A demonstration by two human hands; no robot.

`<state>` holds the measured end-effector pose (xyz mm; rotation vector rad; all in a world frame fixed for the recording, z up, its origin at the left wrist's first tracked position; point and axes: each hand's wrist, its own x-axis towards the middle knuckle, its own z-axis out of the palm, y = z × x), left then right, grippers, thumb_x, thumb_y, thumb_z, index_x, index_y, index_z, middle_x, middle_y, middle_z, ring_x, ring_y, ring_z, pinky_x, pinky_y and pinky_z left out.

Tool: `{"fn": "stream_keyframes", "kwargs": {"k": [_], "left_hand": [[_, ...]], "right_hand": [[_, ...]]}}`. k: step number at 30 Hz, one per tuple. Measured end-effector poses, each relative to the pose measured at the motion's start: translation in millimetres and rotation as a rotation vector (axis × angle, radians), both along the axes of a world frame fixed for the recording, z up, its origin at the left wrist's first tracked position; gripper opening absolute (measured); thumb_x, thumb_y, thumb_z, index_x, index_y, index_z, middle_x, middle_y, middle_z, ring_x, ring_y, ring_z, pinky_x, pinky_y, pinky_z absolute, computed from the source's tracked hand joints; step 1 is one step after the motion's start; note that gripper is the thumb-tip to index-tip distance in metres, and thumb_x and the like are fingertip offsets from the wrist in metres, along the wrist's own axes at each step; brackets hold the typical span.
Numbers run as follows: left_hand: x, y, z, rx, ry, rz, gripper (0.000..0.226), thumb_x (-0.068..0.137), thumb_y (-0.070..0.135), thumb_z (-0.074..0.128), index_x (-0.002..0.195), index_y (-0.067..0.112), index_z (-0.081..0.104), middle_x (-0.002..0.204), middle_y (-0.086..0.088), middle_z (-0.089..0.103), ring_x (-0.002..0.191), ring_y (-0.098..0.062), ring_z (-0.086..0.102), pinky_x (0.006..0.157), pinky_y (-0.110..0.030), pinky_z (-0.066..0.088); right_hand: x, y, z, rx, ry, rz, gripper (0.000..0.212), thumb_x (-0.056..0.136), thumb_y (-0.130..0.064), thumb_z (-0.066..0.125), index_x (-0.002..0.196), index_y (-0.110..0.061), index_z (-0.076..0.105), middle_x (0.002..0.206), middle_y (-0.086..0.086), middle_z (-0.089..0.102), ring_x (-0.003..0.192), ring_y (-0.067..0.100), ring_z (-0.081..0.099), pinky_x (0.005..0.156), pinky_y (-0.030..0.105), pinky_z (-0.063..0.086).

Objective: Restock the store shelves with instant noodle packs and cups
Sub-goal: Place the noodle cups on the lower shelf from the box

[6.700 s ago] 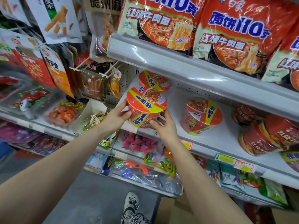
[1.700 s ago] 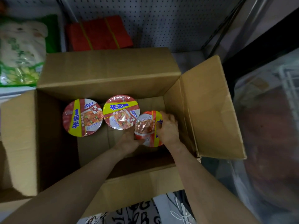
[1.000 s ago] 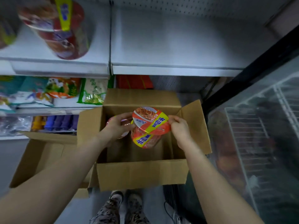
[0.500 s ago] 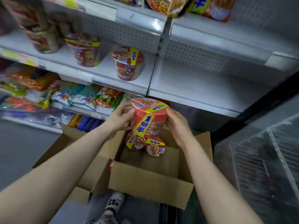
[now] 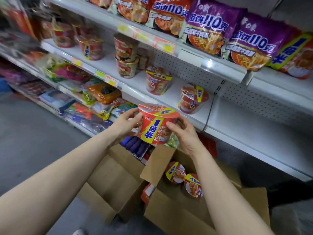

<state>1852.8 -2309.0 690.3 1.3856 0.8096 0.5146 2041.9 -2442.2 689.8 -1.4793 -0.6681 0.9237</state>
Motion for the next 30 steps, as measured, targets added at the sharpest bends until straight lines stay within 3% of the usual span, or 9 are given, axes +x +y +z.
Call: {"fn": "stream_keyframes", "kwargs": {"k": [6,11,19,22,25,30], "left_hand": [[-77,97,17,0.019,0.022,0.064,0.039,0.097,0.045,0.053,0.133,0.034,0.044,0.127,0.0,0.059,0.111,-0.019,0.063,0.084,-0.042,0.059],[-131,166,19,0.028,-0.004,0.117,0.049,0.093,0.038,0.062,0.139,0.028,0.046,0.122,-0.002,0.062,0.103,-0.017,0.066,0.086,-0.047,0.058],[-182,262,13,0.029,-0.015,0.234,0.058,0.086,0.041,0.072,0.137,0.027,0.049,0.126,-0.001,0.062,0.105,-0.025,0.068,0.084,-0.052,0.058],[-188,293,15,0.034,-0.05,0.284,0.054,0.089,0.035,0.069,0.138,0.026,0.049,0.124,-0.002,0.062,0.104,-0.021,0.068,0.078,-0.045,0.06],[-200,324,16,0.052,-0.056,0.34,0.054,0.087,0.038,0.071,0.136,0.027,0.051,0.124,-0.002,0.062,0.106,-0.022,0.067,0.081,-0.046,0.059],[-221,376,16,0.046,-0.087,0.396,0.05,0.087,0.036,0.071,0.133,0.028,0.053,0.122,-0.001,0.062,0.108,-0.022,0.066,0.085,-0.053,0.057]], "right_hand": [[-65,107,12,0.047,-0.028,0.088,0.076,0.067,-0.032,0.089,0.134,-0.022,0.055,0.13,-0.002,0.063,0.124,0.015,0.058,0.105,0.04,0.048],[-115,187,15,0.06,-0.052,0.113,0.089,0.055,-0.049,0.092,0.132,-0.02,0.057,0.13,0.001,0.065,0.124,0.017,0.059,0.104,0.045,0.049],[-159,294,17,0.051,-0.071,0.152,0.063,0.068,-0.031,0.085,0.124,-0.021,0.059,0.128,0.001,0.065,0.117,0.012,0.062,0.096,0.033,0.054],[-163,335,19,0.064,-0.09,0.183,0.051,0.077,-0.024,0.083,0.122,-0.023,0.059,0.124,-0.002,0.066,0.112,0.011,0.064,0.088,0.027,0.056],[-169,374,21,0.057,-0.14,0.223,0.056,0.078,-0.027,0.082,0.127,-0.022,0.056,0.119,-0.008,0.068,0.106,0.007,0.067,0.078,0.023,0.055],[-185,436,24,0.071,-0.214,0.255,0.053,0.078,-0.025,0.083,0.124,-0.021,0.057,0.111,-0.011,0.069,0.095,-0.003,0.068,0.08,0.019,0.054]]}}
